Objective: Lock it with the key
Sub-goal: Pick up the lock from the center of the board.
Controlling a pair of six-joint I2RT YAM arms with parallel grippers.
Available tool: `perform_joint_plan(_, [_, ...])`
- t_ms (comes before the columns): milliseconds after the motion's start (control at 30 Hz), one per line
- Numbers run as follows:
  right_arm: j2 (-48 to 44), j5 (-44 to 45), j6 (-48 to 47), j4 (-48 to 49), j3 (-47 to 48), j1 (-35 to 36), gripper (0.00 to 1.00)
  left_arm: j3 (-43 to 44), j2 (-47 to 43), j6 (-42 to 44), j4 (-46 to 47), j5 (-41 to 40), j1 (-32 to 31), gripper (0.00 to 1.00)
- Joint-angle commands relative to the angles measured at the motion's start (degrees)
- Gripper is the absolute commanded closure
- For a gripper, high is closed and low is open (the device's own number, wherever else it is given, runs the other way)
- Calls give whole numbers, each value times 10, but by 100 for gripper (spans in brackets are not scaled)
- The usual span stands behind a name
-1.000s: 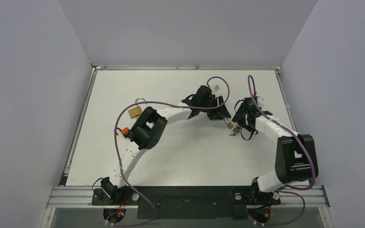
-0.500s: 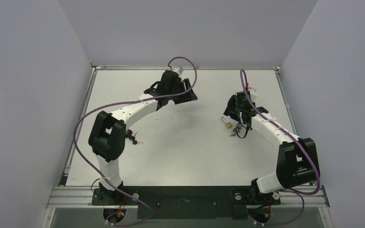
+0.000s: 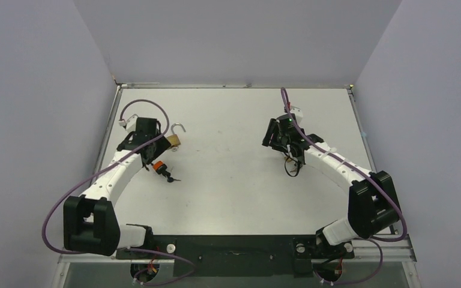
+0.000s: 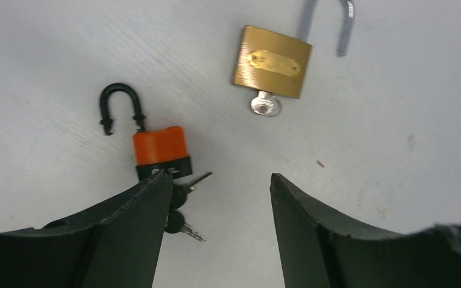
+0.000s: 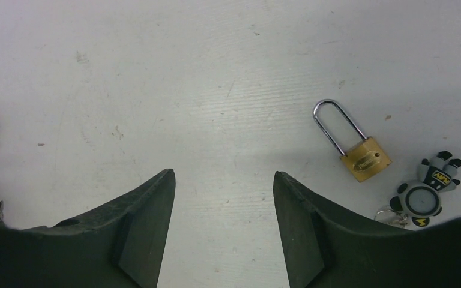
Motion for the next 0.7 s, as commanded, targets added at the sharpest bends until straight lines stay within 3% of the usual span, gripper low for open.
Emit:
perform_joint_plan(0, [15,-3,7,31,23,12,43,-40,-35,-25,-16,-13,57,41])
perform_joint_plan(367, [26,-15,9,42,29,36,43,-63,65,-10,62,78,125,36])
perform_joint_plan(667, [28,-21,9,42,28,37,43,-53,117,-24,74,81,129,35])
